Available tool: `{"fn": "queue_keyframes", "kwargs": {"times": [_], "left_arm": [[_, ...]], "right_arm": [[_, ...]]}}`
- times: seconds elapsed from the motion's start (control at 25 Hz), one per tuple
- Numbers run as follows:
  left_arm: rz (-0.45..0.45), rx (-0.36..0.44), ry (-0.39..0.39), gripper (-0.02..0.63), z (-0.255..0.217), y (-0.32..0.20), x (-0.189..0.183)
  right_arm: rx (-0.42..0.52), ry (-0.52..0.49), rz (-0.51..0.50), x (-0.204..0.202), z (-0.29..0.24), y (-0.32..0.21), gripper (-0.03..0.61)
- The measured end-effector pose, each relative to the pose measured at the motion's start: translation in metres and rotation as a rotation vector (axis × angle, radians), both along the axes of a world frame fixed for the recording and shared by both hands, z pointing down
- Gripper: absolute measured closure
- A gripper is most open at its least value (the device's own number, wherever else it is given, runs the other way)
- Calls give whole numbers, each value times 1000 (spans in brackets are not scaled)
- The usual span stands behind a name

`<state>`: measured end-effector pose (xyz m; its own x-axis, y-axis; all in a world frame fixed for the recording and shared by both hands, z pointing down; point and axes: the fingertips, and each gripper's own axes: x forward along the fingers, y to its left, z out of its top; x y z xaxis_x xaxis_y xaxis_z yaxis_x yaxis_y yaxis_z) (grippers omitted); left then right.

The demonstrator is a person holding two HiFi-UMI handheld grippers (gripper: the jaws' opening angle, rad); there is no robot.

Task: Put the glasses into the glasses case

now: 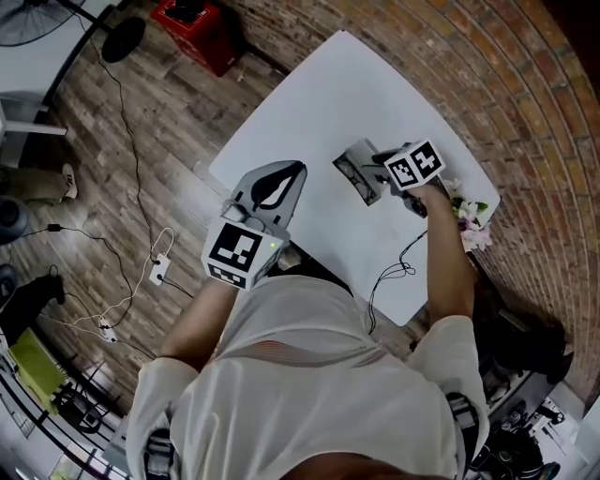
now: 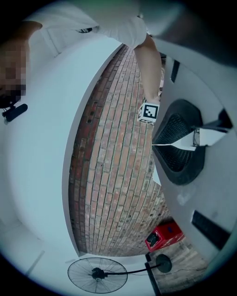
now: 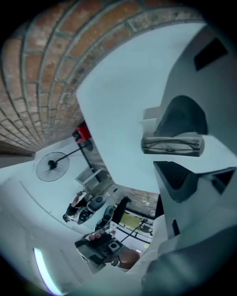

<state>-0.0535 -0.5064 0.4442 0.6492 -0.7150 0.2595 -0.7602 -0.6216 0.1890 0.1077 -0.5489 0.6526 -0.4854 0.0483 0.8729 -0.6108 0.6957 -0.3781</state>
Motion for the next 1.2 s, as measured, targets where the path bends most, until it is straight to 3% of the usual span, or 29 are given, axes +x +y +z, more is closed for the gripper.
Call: {"fn": "queue_keyframes", "kwargs": {"times": [0.2, 0.36, 0.48, 0.6, 0.72, 0.8, 1.0, 1.2], "left_arm": [[26, 52, 28, 594, -16, -8, 9], [70, 96, 63, 594, -40, -13, 27], [109, 147, 64, 594, -63, -14, 44], [142, 195, 77, 594, -86, -15, 57], [176, 239, 98, 594, -104, -20, 69], [185, 253, 104, 594, -113, -18, 75], [210, 293, 111, 594, -133, -14, 89], [227, 301, 108, 594, -134, -8, 98]], "right_arm": [[326, -128, 247, 19, -89, -15, 465], [482, -203, 360, 41, -150, -2, 517], [597, -274, 462, 61, -193, 7, 526], [784, -329, 587, 84, -244, 20, 526], [1001, -331, 696, 108, -291, 38, 526], [1098, -319, 751, 123, -312, 55, 528], [1235, -312, 843, 143, -345, 85, 528], [1254, -300, 852, 144, -348, 94, 528]]}}
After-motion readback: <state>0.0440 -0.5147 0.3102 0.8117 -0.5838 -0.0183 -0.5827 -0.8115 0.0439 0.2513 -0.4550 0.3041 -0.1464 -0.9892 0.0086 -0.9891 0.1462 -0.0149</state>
